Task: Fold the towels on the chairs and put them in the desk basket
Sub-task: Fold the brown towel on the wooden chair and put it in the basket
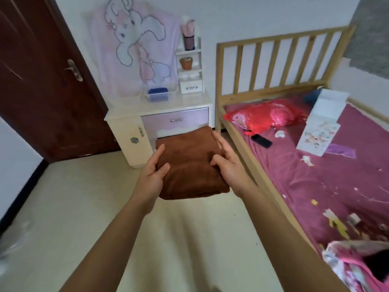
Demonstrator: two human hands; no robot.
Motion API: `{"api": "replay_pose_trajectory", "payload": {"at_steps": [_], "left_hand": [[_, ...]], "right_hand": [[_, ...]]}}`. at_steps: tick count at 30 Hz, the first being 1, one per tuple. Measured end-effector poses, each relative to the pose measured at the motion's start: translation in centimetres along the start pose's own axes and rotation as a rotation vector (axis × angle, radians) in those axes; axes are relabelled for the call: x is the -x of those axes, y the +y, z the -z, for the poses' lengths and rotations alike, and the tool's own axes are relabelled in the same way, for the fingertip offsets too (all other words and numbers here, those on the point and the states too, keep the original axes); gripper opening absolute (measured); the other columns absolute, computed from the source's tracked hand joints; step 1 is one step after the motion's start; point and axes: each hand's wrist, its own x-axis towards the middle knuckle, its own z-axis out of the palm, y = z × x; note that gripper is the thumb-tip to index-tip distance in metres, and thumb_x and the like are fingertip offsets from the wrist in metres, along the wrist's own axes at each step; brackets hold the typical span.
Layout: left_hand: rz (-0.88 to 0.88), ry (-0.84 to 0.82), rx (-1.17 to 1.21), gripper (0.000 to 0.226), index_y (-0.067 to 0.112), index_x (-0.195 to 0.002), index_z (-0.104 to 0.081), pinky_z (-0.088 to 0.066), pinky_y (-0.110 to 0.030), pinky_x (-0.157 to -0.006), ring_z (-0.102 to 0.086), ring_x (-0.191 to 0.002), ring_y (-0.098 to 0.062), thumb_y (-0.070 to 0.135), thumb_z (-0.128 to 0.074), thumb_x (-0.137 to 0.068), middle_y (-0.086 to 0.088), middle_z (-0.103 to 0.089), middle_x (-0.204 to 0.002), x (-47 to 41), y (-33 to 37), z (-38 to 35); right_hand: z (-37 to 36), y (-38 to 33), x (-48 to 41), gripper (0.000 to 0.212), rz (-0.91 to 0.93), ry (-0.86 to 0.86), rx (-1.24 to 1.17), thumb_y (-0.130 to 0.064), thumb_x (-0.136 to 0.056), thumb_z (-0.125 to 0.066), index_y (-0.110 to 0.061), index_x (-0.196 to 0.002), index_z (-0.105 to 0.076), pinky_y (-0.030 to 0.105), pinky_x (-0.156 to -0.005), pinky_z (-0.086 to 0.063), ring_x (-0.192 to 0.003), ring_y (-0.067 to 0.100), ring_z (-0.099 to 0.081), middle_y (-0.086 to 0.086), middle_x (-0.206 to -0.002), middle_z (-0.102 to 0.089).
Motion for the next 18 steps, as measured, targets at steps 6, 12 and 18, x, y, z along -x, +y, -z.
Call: {"api": "replay_pose_trajectory", "payload": {"at_steps": [6, 12, 18], "left_hand": [[-0.016, 0.115, -0.007, 0.054, 0.036, -0.142, -0.045, -0.038, -0.032, -0.112, -0.051, -0.13, -0.009, 0.001, -0.048, -0.1, 0.008, -0.05, -0.145, -13.5, 2.2, 4.6], [-0.019, 0.149, 0.002, 0.053, 0.038, -0.143, -0.045, -0.042, -0.034, -0.11, -0.053, -0.128, -0.01, 0.006, -0.048, -0.101, 0.007, -0.049, -0.145, -28.2, 0.5, 10.1], [-0.052, 0.116, 0.009, 0.053, 0.034, -0.145, -0.045, -0.043, -0.026, -0.107, -0.051, -0.129, -0.01, 0.004, -0.049, -0.1, 0.006, -0.049, -0.146, -42.8, 0.4, 14.1]], "right_hand": [[-4.8, -2.0, -16.3, 0.066, -0.055, -0.129, 0.084, -0.007, -0.085, -0.052, -0.05, -0.135, -0.054, 0.021, -0.074, -0.049, -0.097, 0.014, -0.061, -0.002, -0.131, -0.058], [-10.6, -0.4, -31.4, 0.062, -0.028, -0.192, 0.134, -0.003, -0.091, -0.046, -0.047, -0.134, -0.057, 0.026, -0.094, -0.052, -0.111, 0.009, -0.058, -0.011, -0.134, -0.055], [-15.0, -0.1, -45.2, 0.06, 0.0, -0.123, 0.181, 0.0, -0.09, -0.045, -0.042, -0.129, -0.064, 0.019, -0.094, -0.049, -0.113, 0.004, -0.056, -0.01, -0.13, -0.059]]}}
